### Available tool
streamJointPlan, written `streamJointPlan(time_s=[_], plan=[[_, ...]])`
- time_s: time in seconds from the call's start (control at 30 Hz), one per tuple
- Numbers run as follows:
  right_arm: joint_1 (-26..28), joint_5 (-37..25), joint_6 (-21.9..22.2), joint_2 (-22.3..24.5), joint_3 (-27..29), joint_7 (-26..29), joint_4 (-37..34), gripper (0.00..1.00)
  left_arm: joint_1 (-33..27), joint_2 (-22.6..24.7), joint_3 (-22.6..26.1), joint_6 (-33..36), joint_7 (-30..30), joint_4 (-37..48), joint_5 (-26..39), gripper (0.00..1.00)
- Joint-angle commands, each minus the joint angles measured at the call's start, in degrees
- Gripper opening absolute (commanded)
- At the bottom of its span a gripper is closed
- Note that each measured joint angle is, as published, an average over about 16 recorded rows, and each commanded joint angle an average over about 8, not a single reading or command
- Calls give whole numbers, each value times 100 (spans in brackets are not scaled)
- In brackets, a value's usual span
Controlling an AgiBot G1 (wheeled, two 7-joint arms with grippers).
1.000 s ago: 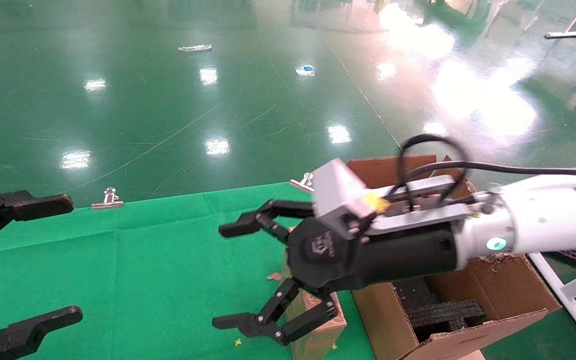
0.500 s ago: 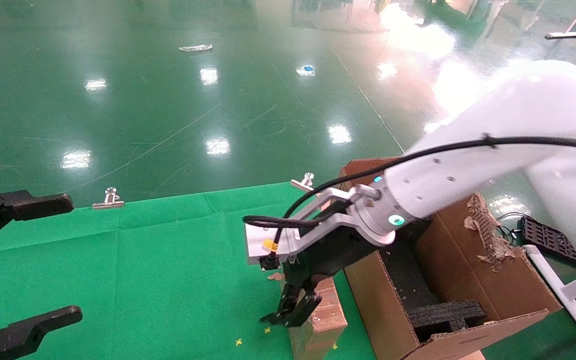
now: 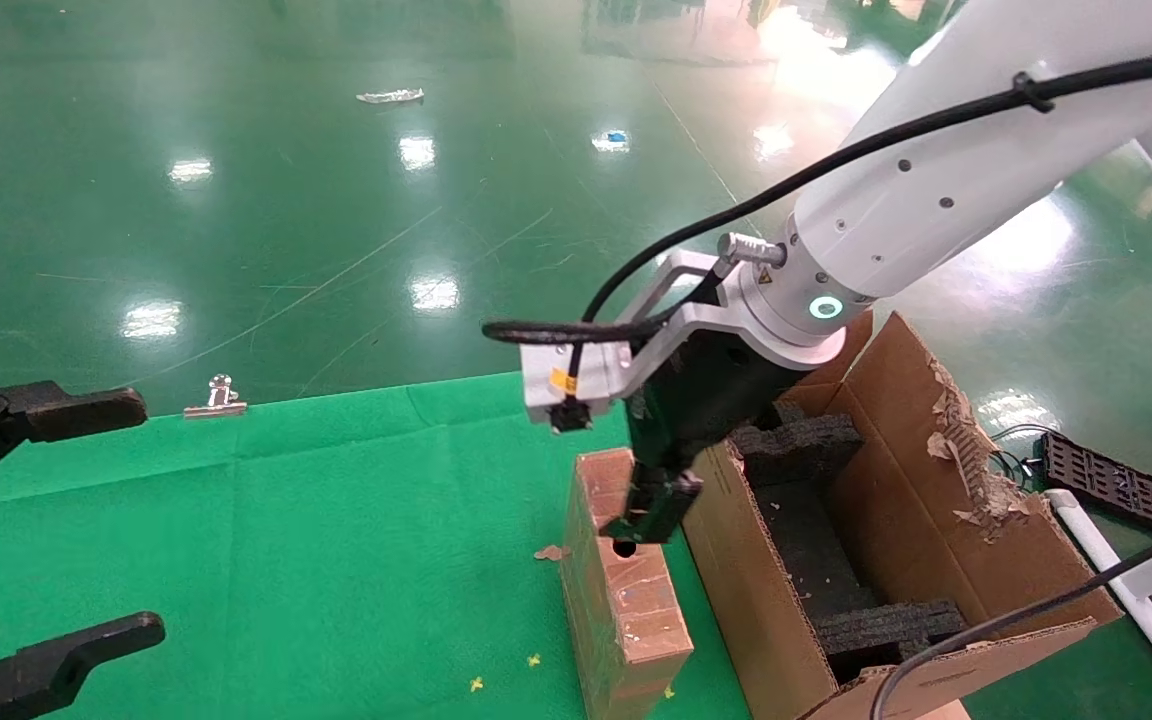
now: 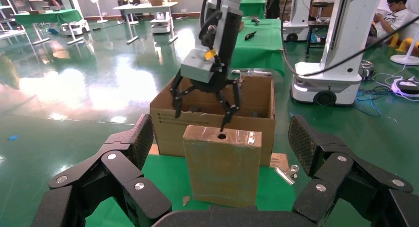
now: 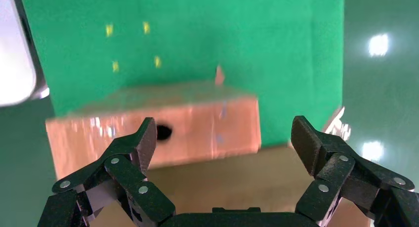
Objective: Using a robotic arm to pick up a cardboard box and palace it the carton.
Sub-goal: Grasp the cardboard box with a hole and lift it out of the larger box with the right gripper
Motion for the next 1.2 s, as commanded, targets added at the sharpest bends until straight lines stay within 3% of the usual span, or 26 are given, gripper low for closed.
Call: streamJointPlan(time_s=[0.03, 0.27, 0.73, 0.97, 1.2], plan=[[274, 65, -13, -35, -384, 121, -3, 100, 0, 0, 0, 0, 0, 0, 0, 100], [710, 385, 103, -175, -1314, 390, 3, 100, 0, -1, 2, -1, 1, 0, -1, 100], [872, 603, 301, -366, -1907, 870, -19, 100, -1, -2, 5, -2, 2, 0, -3, 100], [937, 1086, 292, -137, -1896, 1645, -282, 100, -1, -2, 6, -2, 3, 0, -4, 100], [974, 1637, 81, -102, -2019, 2713, -1392, 100, -2, -3, 7, -3, 4, 0, -5, 100]])
